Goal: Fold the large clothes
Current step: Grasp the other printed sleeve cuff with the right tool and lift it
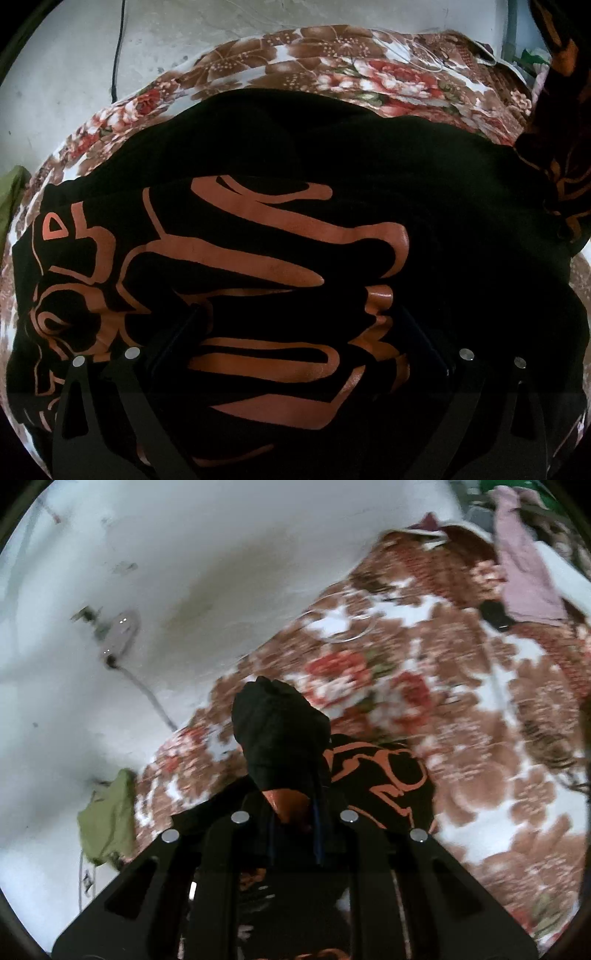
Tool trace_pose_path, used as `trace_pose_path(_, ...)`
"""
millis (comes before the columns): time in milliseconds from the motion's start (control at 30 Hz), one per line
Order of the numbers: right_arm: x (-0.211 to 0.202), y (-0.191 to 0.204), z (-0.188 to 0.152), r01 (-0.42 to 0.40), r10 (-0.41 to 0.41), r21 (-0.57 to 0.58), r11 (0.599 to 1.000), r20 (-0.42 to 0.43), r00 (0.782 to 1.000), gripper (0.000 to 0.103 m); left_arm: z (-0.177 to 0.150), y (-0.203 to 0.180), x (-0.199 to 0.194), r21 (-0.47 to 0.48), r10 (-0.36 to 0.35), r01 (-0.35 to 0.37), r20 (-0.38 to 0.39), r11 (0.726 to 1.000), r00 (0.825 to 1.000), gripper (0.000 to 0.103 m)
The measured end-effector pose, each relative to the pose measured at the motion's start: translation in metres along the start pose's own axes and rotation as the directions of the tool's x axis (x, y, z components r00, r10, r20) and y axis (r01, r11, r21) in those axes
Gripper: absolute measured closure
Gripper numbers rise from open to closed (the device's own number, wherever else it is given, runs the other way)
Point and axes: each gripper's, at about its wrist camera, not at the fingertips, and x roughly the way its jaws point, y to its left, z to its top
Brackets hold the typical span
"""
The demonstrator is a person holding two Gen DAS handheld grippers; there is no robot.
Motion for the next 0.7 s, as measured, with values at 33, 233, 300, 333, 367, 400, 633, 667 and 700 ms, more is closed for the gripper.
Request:
trace_pose_path(33,0.006,0.012,-0.004,-0.02,0.02,-0.003,1.0,-0.016,1.0,0.087,-0.001,0.0,0.0,-0.001,-0.001,0.001,0.001,1.0,1.0,0.004)
trace_pose_path(233,0.033,0.077,-0.03,-0.096,0.089,-0.078,0.992,-0.088,0.992,0.087,0.001,0.007,-0.013,-0.03,-0.025,0.026,0.028,0.999,0.999,0.004)
trace_pose_path(300,0.044,0.098,-0.042,-0.122,0.112,-0.087,0.989,-0.113,0.987,0.087,0.001,0.013,-0.026,-0.024,-0.01,0.012,0.059,1.0,0.998,0.004)
trace_pose_path(333,0.047,0.105,-0.047,-0.133,0.121,-0.091,0.987,-0.122,0.985,0.087,0.001,0.019,-0.036,-0.031,0.001,0.001,0.077,1.0,0.997,0.004)
trace_pose_path(367,0.051,0.113,-0.052,-0.142,0.129,-0.094,0.985,-0.132,0.983,0.087,0.001,0.025,-0.044,-0.043,0.014,-0.011,0.089,0.999,0.996,0.004)
trace_pose_path(400,0.057,0.124,-0.06,-0.156,0.14,-0.097,0.983,-0.147,0.979,0.087,-0.001,0.036,-0.058,-0.066,0.025,-0.018,0.105,0.998,0.994,0.005)
trace_pose_path(633,0.1,0.189,-0.121,-0.223,0.187,-0.139,0.965,-0.232,0.955,0.087,-0.036,0.127,-0.108,-0.195,0.06,-0.044,0.079,0.98,0.995,0.005)
trace_pose_path(667,0.109,0.199,-0.132,-0.231,0.192,-0.14,0.963,-0.245,0.95,0.087,-0.043,0.14,-0.113,-0.212,0.063,-0.047,0.071,0.976,0.995,0.005)
trace_pose_path(700,0.118,0.208,-0.142,-0.24,0.199,-0.138,0.961,-0.257,0.946,0.087,-0.049,0.15,-0.117,-0.225,0.065,-0.049,0.064,0.973,0.996,0.005)
